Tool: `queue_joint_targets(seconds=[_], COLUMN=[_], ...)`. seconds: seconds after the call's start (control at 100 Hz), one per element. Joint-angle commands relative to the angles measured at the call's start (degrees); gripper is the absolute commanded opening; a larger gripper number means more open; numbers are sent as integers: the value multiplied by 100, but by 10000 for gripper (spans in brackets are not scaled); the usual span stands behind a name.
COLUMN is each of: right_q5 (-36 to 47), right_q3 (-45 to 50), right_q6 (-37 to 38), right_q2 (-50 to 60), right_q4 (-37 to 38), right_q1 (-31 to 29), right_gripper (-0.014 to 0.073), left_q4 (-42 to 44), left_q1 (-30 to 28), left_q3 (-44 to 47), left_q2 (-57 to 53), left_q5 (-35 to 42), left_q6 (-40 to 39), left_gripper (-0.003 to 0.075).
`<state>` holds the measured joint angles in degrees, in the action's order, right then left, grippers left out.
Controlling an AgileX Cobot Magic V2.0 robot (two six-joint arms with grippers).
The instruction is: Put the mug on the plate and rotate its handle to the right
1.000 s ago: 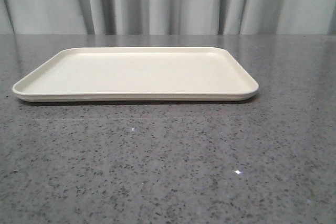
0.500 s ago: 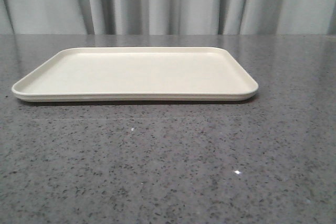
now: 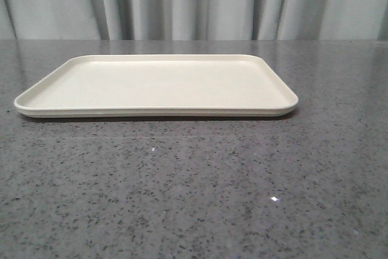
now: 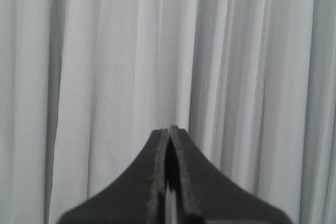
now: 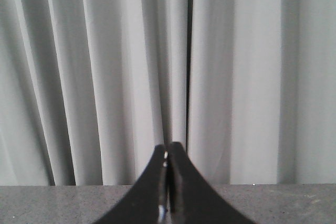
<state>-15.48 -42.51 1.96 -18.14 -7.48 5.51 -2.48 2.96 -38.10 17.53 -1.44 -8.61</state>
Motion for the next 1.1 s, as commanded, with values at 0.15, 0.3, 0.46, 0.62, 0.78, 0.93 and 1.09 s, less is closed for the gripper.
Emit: queue_joint_targets(seconds=[0.15, 0.3, 0.46, 0.62, 0.78, 0.93, 1.09], right_q5=[-64, -605, -856, -1212, -1485, -1472, -1356], right_q3=[-835, -1305, -1839, -2455, -2809, -2832, -2832], right_q6=[-333, -835, -1224, -1635, -1911, -1911, -1911], right_q2=[-870, -1285, -1679, -2043, -2371, -2450, -2443], right_q4=[14, 9, -97, -487, -952, -1145, -1145], right_q1=[9, 9, 14, 15, 15, 15, 15], right_gripper=[-67, -67, -66, -3, 229, 433, 455], left_q4=[208, 456, 731, 784, 784, 784, 706], left_q1=[-9, -9, -9, -9, -9, -9, -9], left_q3=[-1036, -1487, -1809, -2182, -2595, -3017, -3397], left_q2=[872, 1308, 1699, 2073, 2434, 2801, 3172], left_q5=[-33, -769, -1307, -1840, -2501, -3217, -3723], left_q6=[-35, -35, -35, -35, -25, 36, 144], left_gripper=[-20, -20, -20, -20, -20, -19, -17])
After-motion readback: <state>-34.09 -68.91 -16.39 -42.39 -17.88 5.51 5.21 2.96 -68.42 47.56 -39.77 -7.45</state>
